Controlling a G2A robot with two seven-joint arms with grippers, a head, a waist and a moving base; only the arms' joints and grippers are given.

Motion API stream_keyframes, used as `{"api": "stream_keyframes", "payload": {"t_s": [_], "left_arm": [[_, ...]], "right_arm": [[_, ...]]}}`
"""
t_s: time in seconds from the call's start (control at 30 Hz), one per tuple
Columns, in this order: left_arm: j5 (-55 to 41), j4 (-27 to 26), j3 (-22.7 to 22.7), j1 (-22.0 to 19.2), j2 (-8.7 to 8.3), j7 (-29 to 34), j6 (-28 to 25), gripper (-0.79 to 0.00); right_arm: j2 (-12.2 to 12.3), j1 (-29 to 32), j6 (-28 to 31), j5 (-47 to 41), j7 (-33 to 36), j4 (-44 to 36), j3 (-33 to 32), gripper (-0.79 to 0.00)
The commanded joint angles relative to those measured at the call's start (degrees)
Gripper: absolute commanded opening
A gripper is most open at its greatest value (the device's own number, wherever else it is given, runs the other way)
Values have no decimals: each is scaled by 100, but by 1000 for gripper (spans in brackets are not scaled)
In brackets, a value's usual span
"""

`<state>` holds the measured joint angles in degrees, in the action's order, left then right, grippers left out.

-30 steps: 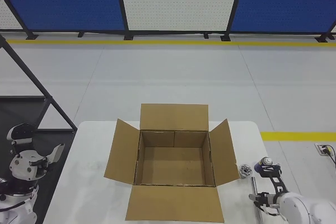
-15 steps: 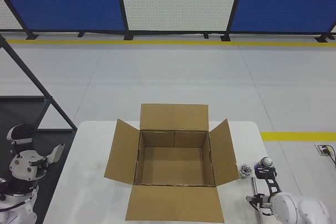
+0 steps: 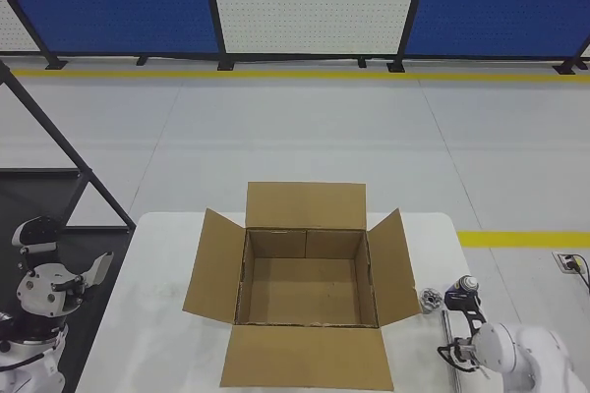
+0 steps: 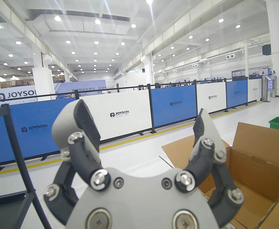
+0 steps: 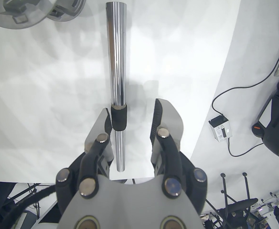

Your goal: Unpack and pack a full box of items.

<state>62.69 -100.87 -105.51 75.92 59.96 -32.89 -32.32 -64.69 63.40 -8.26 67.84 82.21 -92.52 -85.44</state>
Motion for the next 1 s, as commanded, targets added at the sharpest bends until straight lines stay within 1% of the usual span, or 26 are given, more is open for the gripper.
{"api": "stream_keyframes", "payload": {"t_s": [0.0, 0.2, 0.47, 0.7, 0.9, 0.97], "left_arm": [[0, 0, 0, 0, 0, 0, 0, 0], [0, 0, 0, 0, 0, 0, 0, 0], [0, 0, 0, 0, 0, 0, 0, 0], [0, 0, 0, 0, 0, 0, 0, 0], [0, 0, 0, 0, 0, 0, 0, 0], [0, 0, 0, 0, 0, 0, 0, 0]], "right_arm": [[2, -31, 45, -30, 17, 39, 8, -462], [11, -105, 197, -241, 20, 227, -30, -459], [27, -221, 445, -611, -51, 534, -77, -502], [48, -299, 535, -693, -67, 689, -52, -542], [63, -321, 542, -699, -88, 731, -3, -640], [70, -316, 543, -703, -98, 737, 2, -708]]}}
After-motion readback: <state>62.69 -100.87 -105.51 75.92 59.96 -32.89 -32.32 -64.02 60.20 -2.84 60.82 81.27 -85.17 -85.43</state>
